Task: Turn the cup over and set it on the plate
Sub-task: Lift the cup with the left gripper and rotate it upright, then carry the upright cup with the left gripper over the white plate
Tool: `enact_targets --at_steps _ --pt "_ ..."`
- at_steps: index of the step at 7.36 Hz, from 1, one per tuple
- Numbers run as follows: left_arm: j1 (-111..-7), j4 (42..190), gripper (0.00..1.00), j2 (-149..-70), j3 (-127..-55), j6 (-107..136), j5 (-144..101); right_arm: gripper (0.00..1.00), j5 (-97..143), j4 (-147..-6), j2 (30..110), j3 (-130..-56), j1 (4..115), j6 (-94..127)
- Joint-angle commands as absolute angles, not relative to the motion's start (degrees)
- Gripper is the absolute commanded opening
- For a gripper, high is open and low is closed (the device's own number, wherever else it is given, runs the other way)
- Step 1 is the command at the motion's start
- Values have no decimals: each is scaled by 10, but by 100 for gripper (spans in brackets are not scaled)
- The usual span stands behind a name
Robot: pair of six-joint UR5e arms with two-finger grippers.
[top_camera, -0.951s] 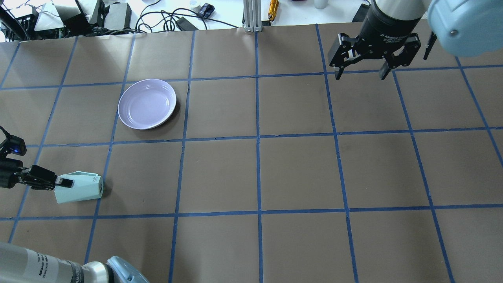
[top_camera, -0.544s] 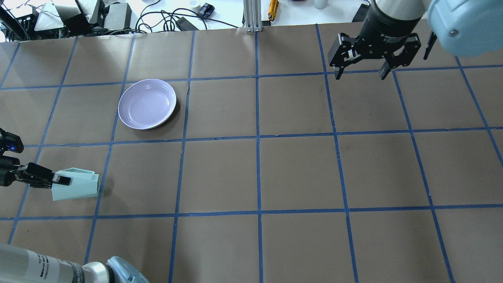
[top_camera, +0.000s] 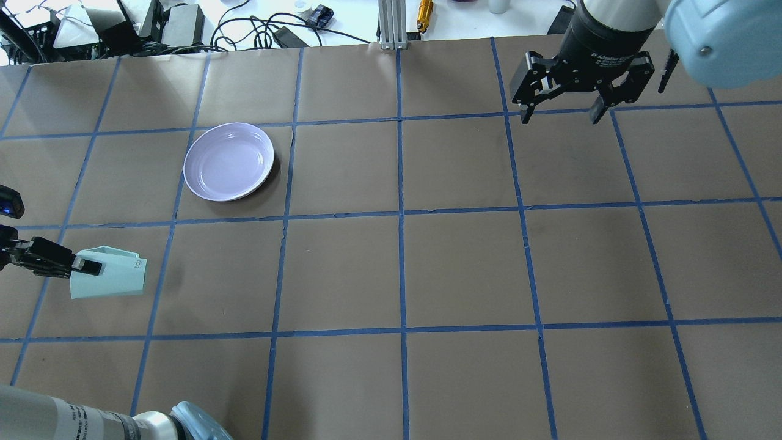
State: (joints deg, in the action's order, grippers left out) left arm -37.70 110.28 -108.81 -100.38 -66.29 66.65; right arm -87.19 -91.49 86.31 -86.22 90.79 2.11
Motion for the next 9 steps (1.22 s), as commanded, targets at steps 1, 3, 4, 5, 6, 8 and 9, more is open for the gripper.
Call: enact_targets --at_steps 1,3,4,5,6,8,9 --pt "-435 1081 0 -1027 -1003 -596 692 100 -872 -915 863 -862 908 21" --pt "-525 1000 0 -985 -1003 -468 721 100 -872 -915 863 -862 908 22" --pt "-580 949 0 -976 -1002 -399 741 100 -872 -915 863 -862 908 22" --pt "-631 901 0 -975 -997 -362 764 100 -872 -915 863 -862 908 22" --pt "-672 892 0 -982 -974 -313 801 100 -872 -915 863 -862 908 22" --pt "-721 878 0 -1004 -928 -265 821 100 -872 -915 863 -862 908 22" --pt "-729 844 0 -1018 -922 -263 839 100 -872 -915 863 -862 908 22"
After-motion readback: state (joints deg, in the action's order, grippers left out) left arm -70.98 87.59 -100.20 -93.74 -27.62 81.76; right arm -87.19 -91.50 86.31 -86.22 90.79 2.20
